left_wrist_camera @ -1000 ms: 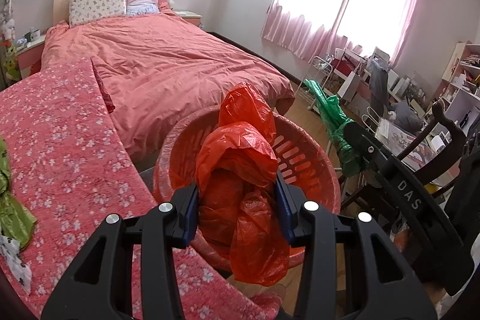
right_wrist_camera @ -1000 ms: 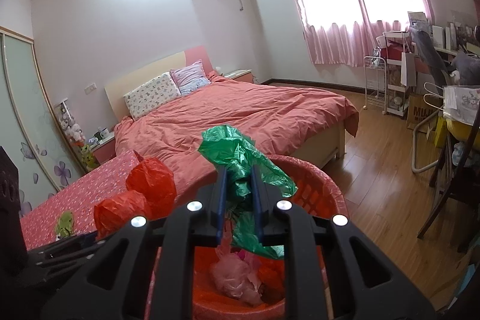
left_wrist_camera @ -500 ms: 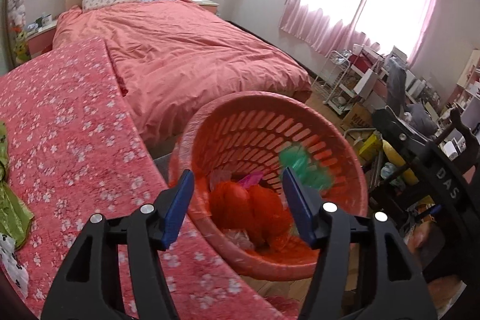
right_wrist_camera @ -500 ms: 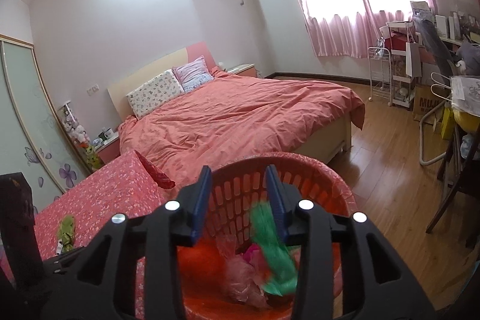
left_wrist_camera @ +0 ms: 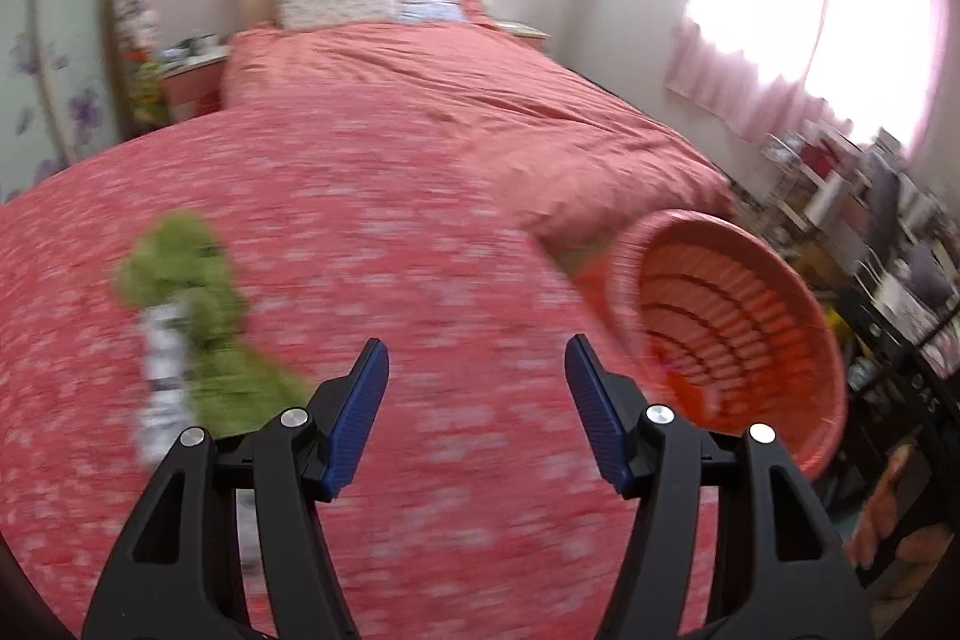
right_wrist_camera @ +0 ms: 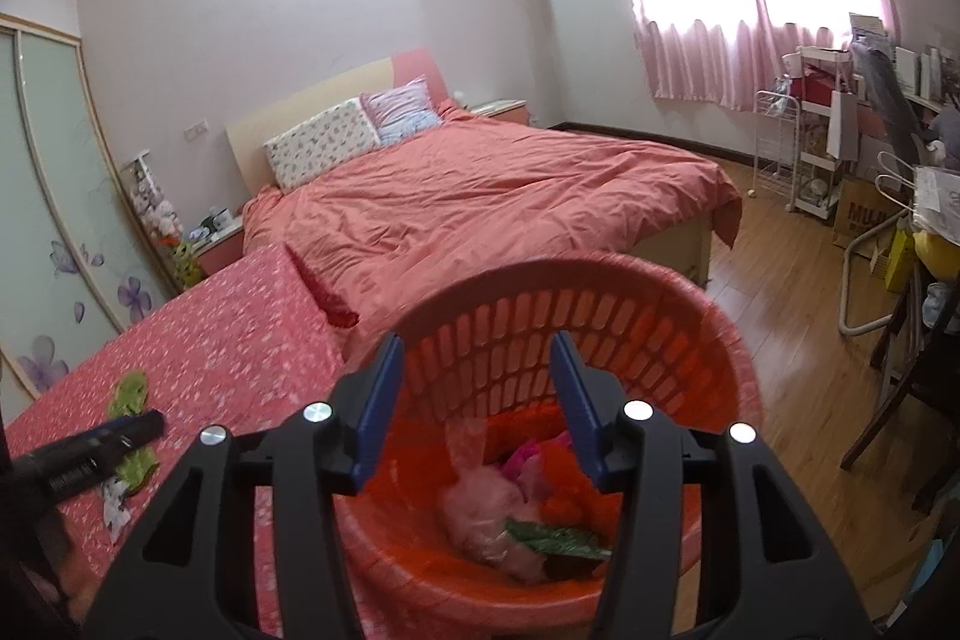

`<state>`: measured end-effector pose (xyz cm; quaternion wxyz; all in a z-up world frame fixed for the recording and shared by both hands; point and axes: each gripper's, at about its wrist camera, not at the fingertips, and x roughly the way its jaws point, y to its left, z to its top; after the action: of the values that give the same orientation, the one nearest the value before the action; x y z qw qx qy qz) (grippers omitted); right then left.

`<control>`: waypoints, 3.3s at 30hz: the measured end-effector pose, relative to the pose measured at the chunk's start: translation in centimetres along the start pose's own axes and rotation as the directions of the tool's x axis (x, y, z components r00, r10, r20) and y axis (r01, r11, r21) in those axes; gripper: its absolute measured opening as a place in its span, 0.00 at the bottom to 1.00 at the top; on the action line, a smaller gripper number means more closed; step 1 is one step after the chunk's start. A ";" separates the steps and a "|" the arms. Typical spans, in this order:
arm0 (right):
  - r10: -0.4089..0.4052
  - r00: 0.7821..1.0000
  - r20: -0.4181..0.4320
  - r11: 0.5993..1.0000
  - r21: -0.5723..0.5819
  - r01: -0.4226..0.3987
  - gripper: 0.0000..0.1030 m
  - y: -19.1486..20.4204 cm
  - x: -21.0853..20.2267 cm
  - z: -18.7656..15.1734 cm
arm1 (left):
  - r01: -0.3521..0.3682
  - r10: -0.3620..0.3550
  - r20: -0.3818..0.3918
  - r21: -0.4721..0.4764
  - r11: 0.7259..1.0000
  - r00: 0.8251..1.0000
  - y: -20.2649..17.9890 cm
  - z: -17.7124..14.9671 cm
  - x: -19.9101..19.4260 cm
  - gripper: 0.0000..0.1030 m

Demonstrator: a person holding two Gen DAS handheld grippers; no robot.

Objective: Collect trash
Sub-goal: 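Grasp the white patterned bag with the left tool while the right tool grasps the olive-green bag, then carry both bags over the orange basket and open both tools to drop them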

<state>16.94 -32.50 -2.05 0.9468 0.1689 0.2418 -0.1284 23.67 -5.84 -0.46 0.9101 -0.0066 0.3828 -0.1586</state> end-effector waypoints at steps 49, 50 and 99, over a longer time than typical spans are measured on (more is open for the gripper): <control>0.156 0.893 -0.423 0.882 -0.347 -0.319 0.10 32.1 9.1 -8.1 | -0.246 0.266 0.017 -0.332 0.911 0.964 25.0 -4.5 -8.2 0.15; 0.163 0.903 -0.398 0.891 -0.334 -0.308 0.10 31.4 8.4 -7.6 | -0.241 0.262 0.021 -0.327 0.914 0.965 24.8 -4.4 -8.2 0.15; 0.124 0.992 -0.034 0.986 -0.106 -0.127 0.10 11.8 -5.4 -0.8 | 0.100 -0.098 0.121 -0.010 0.995 0.988 3.0 -0.5 -7.3 0.15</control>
<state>15.84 -20.61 3.00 0.9574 0.1339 0.2503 -0.0531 19.39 -0.77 3.80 0.9224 -0.0423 0.3279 -0.1997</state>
